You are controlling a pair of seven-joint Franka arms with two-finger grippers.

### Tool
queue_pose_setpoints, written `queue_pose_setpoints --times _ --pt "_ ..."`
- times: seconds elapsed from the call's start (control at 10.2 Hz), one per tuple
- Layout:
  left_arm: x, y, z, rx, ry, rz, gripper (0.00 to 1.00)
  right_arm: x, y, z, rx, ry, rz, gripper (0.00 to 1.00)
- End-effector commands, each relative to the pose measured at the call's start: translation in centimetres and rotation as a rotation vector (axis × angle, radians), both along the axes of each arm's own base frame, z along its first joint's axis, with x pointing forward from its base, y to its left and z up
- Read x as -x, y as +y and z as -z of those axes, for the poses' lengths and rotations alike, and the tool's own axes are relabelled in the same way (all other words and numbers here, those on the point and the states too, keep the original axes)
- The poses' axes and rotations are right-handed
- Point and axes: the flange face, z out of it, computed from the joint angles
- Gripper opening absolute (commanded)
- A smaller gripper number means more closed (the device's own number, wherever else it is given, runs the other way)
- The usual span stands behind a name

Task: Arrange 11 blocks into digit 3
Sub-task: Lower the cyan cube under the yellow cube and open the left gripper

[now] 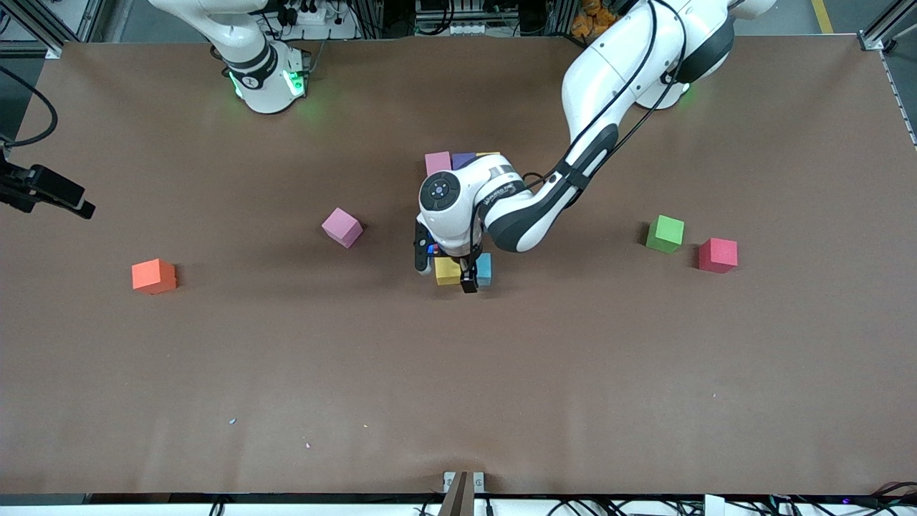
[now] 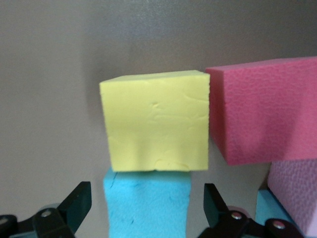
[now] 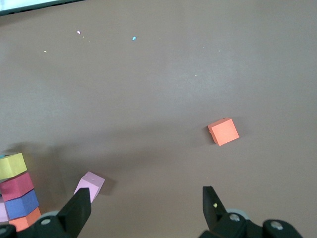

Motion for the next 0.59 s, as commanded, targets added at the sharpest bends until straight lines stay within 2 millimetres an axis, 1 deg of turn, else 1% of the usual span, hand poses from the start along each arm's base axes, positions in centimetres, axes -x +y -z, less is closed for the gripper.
queue_pose_setpoints --times 0.0,0.1,0.2,0.29,0.39,0.49 --pt "0.2 0.6 -3.2 -0.044 -0.008 0.011 1.0 0.0 0.3 -0.2 -0.013 0.0 0.007 1.0" --pt "0.8 0.2 -5.0 -0.049 -0.004 0.019 1.0 0.0 0.3 -0.3 -0.013 0.0 0.007 1.0" --pt "1.2 0.3 -6.9 -0.06 0.002 0.016 1.0 0.1 0.3 -0.4 -0.013 -0.001 0.007 1.0" --pt "1.0 0.9 -9.0 -0.054 0.018 -0.01 1.0 0.1 0.4 -0.3 -0.014 0.001 0.006 1.0" --pt "0.2 2.3 -10.7 -0.056 0.04 -0.053 1.0 0.2 0.4 -0.4 -0.012 0.001 0.004 1.0" --pt "-0.9 4.5 -13.0 -0.066 0.049 -0.118 1.0 0.2 0.4 -0.4 -0.014 0.001 0.004 1.0"
